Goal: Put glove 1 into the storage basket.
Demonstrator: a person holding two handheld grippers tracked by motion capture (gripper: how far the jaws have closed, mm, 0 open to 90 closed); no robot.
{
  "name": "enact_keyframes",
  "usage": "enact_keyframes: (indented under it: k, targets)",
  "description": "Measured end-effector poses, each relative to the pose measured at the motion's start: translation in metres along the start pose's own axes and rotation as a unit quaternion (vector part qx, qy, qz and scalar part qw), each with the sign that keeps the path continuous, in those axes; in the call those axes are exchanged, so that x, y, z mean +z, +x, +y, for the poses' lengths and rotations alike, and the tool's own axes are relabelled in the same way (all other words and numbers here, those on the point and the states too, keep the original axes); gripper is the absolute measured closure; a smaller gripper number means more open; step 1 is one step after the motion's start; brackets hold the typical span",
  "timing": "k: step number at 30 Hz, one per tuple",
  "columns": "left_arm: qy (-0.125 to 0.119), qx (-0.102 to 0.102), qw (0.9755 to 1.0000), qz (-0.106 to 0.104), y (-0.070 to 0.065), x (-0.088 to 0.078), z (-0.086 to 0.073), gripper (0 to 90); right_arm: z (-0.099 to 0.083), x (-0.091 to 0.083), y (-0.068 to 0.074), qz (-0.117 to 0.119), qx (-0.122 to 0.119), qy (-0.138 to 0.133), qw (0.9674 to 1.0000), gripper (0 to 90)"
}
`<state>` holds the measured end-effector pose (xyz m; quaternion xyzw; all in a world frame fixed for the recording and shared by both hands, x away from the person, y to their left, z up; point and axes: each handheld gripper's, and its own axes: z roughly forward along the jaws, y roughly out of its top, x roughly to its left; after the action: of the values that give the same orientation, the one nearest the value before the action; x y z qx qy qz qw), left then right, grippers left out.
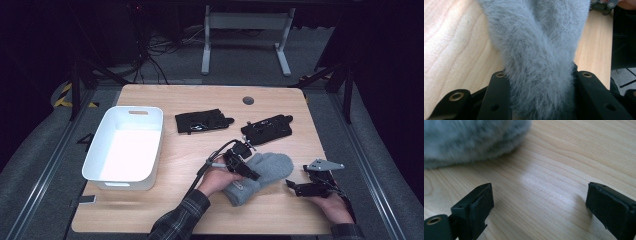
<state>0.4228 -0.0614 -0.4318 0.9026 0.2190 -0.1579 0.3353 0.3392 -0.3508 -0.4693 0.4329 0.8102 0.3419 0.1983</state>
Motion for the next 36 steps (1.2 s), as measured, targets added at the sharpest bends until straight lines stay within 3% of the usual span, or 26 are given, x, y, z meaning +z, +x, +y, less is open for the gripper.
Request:
enact_keyframes:
  k: [14,25,36]
  targets:
    - [-0.043,0.01,0.999,0.002,-0.007,-0.054,0.001,63.8,0.0,0.0,0.0,0.0,0.0,0.001,1.0,7.6]
    - [-0.073,0.002,0.997,0.026,-0.004,-0.106,-0.008,63.7,0.001,0.001,0.0,-0.004,-0.002,0.001,1.0,6.6]
    - [-0.098,-0.015,0.9934,0.057,0.0,-0.156,-0.025,63.6,0.001,0.001,0.0,-0.002,-0.002,0.002,1.0,6.3]
